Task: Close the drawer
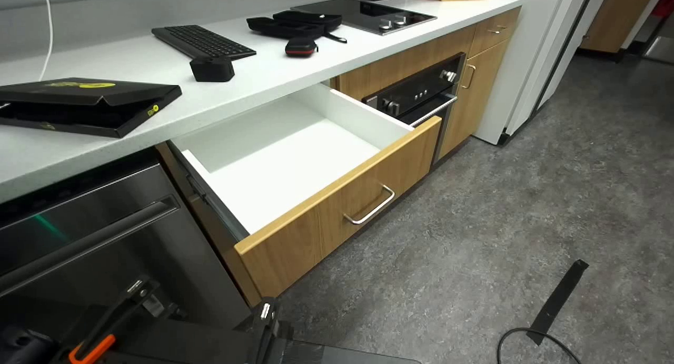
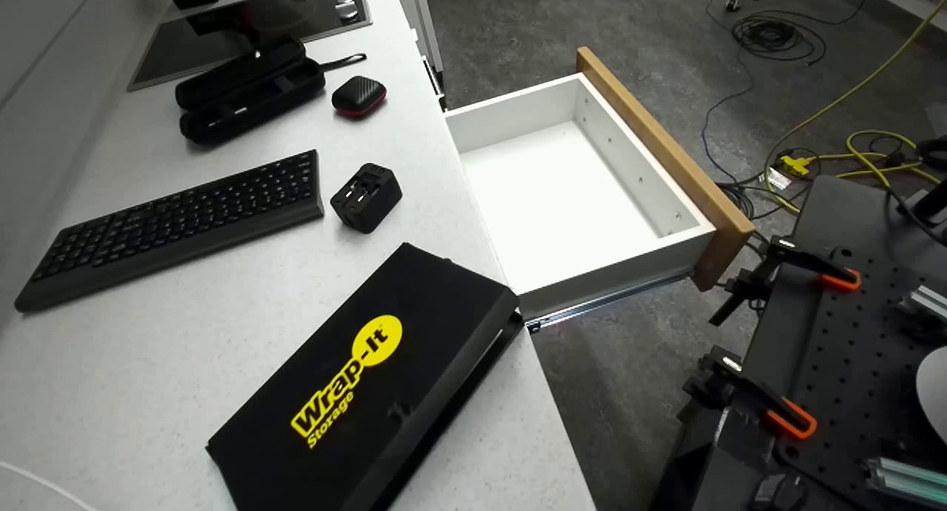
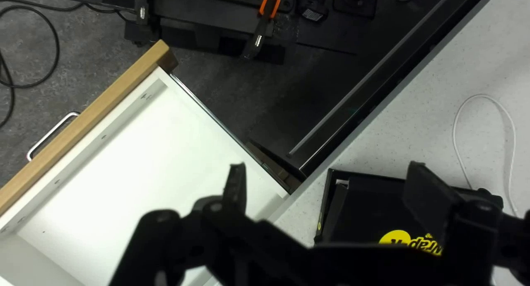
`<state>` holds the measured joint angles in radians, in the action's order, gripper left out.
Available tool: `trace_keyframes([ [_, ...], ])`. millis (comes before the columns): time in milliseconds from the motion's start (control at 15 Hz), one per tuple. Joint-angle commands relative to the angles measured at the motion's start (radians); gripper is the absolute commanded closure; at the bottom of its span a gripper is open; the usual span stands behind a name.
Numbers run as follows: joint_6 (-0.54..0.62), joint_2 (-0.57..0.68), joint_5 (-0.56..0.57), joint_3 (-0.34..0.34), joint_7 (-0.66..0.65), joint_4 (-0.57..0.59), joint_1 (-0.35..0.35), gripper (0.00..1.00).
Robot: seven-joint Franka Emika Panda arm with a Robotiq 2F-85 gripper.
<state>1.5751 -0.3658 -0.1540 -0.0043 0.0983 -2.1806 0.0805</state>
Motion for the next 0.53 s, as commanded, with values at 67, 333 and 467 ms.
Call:
trace_keyframes([
  [67, 0.090, 0.015, 0.057, -0.073, 0.047, -0.041, -0.090, 0.00],
  [333, 0.211, 0.098, 0.083, -0.201, 0.068, -0.059, -0.203, 0.00],
  [467, 0.279, 0.155, 0.067, -0.252, 0.059, -0.057, -0.253, 0.00],
])
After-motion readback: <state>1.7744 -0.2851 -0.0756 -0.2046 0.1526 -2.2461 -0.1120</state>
